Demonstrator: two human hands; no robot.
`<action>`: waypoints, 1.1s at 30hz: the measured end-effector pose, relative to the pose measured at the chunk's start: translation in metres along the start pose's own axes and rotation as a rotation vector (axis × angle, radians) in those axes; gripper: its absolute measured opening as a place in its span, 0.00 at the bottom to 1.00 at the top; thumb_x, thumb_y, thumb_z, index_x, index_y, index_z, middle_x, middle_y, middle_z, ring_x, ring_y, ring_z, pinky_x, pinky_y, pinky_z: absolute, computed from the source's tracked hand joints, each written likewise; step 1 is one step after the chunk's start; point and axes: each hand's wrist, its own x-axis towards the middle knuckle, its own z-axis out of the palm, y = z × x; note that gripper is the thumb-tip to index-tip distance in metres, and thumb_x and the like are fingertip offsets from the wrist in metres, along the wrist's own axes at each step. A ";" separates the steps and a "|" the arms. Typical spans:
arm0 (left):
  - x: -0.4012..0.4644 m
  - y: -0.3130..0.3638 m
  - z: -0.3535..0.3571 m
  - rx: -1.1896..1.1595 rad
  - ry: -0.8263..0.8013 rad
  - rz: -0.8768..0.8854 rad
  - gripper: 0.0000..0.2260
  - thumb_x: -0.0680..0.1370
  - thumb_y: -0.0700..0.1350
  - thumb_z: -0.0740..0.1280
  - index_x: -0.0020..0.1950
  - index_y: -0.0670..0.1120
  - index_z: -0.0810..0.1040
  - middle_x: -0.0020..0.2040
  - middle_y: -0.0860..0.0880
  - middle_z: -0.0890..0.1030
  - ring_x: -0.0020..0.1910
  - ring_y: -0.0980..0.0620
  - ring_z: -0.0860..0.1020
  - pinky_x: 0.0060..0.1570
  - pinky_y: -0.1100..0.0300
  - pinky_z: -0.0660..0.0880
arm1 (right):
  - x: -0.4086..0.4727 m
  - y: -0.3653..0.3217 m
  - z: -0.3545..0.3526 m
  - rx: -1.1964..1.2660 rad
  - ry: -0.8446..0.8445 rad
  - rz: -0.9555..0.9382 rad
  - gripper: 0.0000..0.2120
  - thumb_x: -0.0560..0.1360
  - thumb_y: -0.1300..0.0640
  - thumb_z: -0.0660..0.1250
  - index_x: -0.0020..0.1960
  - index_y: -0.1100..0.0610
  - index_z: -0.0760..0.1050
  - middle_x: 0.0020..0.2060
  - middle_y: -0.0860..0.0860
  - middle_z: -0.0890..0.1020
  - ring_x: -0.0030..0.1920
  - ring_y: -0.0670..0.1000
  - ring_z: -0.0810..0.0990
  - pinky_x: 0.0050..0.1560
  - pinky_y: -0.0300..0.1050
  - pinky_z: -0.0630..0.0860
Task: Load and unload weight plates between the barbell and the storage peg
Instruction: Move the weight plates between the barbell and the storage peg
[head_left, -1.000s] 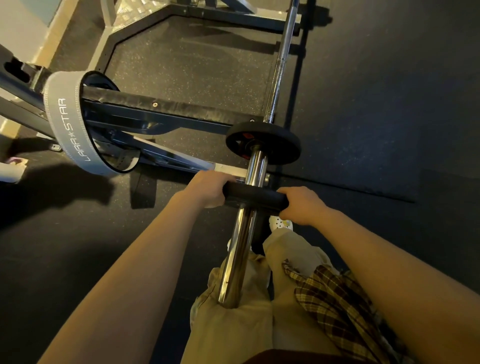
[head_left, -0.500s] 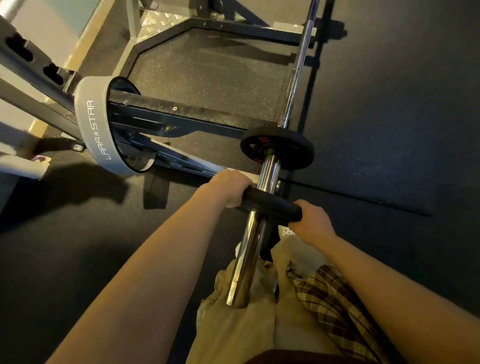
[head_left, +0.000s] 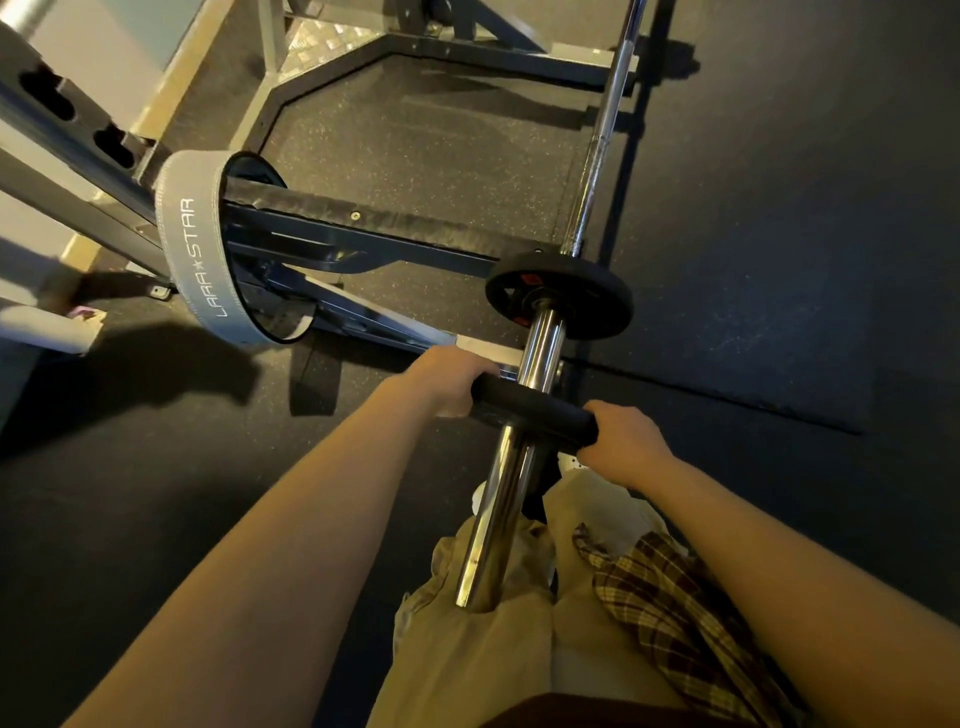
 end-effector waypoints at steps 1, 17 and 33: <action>0.002 0.000 -0.004 0.003 -0.036 -0.001 0.18 0.74 0.36 0.67 0.62 0.52 0.75 0.57 0.49 0.77 0.59 0.49 0.73 0.56 0.55 0.67 | 0.001 0.000 -0.001 -0.010 -0.015 -0.006 0.18 0.74 0.59 0.69 0.63 0.53 0.71 0.51 0.51 0.78 0.46 0.47 0.74 0.49 0.42 0.74; -0.011 0.002 0.026 -0.104 0.209 -0.076 0.13 0.76 0.38 0.67 0.58 0.51 0.75 0.53 0.49 0.78 0.56 0.48 0.76 0.54 0.55 0.70 | 0.003 -0.002 -0.016 -0.081 -0.103 -0.048 0.29 0.72 0.61 0.70 0.71 0.49 0.67 0.59 0.53 0.77 0.56 0.52 0.75 0.55 0.45 0.72; -0.013 -0.015 0.037 -0.223 0.172 -0.090 0.16 0.75 0.35 0.67 0.58 0.51 0.73 0.52 0.50 0.76 0.55 0.49 0.75 0.52 0.57 0.70 | 0.015 -0.014 -0.023 -0.244 -0.126 -0.118 0.27 0.72 0.58 0.70 0.69 0.50 0.69 0.50 0.49 0.75 0.48 0.49 0.74 0.47 0.43 0.71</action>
